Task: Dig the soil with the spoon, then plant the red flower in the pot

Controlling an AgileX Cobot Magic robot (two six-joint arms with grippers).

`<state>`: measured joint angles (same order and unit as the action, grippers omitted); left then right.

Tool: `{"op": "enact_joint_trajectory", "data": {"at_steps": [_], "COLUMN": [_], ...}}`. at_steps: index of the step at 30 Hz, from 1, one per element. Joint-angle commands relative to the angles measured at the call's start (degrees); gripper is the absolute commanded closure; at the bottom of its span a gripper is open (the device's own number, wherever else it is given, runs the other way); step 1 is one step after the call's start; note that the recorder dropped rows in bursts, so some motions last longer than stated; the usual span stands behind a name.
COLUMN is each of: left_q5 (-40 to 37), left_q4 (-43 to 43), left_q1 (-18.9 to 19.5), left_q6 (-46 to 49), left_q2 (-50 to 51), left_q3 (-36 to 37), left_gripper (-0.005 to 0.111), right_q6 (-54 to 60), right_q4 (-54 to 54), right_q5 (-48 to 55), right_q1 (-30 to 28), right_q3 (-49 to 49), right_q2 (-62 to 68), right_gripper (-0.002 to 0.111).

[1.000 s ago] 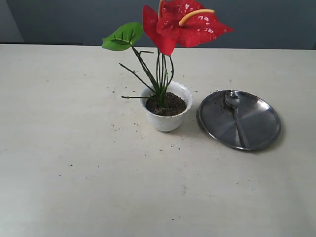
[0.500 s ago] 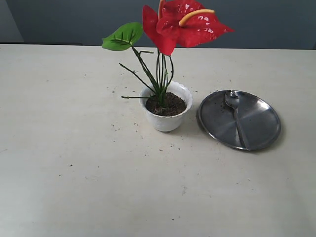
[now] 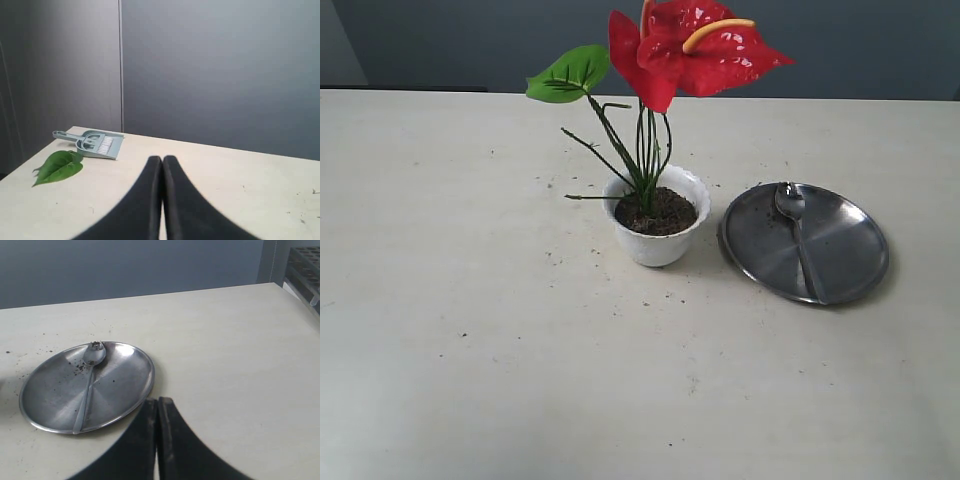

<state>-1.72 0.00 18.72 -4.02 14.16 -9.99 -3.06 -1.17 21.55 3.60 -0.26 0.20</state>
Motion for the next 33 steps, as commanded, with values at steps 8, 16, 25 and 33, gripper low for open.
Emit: {"op": "enact_joint_trajectory", "data": {"at_steps": [8,16,25,33], "left_q5": [1.1,-3.0,-12.0,-12.0], "left_q4": [3.5,3.5,2.9,-0.6], "left_q1": [0.1,0.1,0.1,0.1], "left_q6": [-0.5,-0.5,-0.5,-0.5], "left_q2": [-6.3,-8.8,-11.8,-14.1], "left_q3": [8.7,10.0,10.0,10.0], "left_gripper": [0.106,0.106,0.106,0.106], "right_q6": [0.3,0.3,0.3,0.3], "right_q4": [-0.1,-0.1,-0.1,-0.1], "right_q5": [-0.6,-0.5,-0.5,-0.7], "right_q1": [0.2,0.2,0.2,0.2], "right_q3": [0.3,0.3,0.3,0.3], "right_q2": [-0.2,-0.2,-0.2,-0.2], "right_gripper": [0.108,0.108,0.108,0.108]}}
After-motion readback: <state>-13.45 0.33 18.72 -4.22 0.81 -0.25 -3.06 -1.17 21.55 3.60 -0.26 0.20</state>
